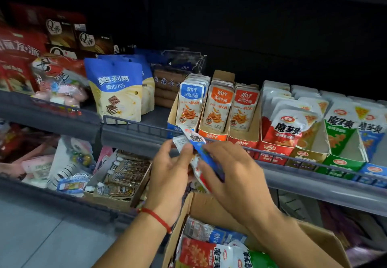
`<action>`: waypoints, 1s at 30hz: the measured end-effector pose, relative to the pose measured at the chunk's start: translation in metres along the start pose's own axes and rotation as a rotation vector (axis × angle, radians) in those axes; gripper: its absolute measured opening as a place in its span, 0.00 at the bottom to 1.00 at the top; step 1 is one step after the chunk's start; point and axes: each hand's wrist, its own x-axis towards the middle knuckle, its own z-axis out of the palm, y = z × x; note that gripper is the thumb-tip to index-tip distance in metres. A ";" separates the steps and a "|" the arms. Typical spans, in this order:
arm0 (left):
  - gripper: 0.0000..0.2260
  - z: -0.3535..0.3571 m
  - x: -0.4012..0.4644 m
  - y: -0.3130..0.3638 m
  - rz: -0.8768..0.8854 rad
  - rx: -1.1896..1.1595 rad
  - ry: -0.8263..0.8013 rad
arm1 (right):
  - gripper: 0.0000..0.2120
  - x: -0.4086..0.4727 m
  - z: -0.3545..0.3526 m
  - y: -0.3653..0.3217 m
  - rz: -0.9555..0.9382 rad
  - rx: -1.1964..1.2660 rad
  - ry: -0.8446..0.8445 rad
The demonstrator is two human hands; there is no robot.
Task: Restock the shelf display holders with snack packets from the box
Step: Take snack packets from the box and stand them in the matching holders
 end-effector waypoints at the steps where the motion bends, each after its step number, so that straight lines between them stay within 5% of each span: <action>1: 0.10 0.001 0.000 0.000 -0.006 -0.047 -0.010 | 0.19 -0.004 0.002 0.001 0.002 0.019 -0.005; 8: 0.17 0.008 -0.005 -0.001 -0.092 -0.077 -0.189 | 0.14 -0.014 -0.015 0.009 0.205 0.277 -0.035; 13: 0.31 0.003 -0.008 -0.001 -0.201 -0.057 -0.546 | 0.31 -0.014 -0.037 0.014 0.673 0.779 -0.007; 20: 0.26 0.004 -0.004 0.004 0.026 0.279 -0.292 | 0.09 -0.040 -0.069 0.045 0.664 0.708 0.078; 26: 0.16 0.026 0.026 0.038 0.337 0.476 -0.052 | 0.05 -0.061 -0.090 0.071 0.678 0.756 0.165; 30: 0.11 0.076 0.074 0.071 0.546 0.697 -0.041 | 0.04 -0.063 -0.100 0.086 0.664 0.754 0.233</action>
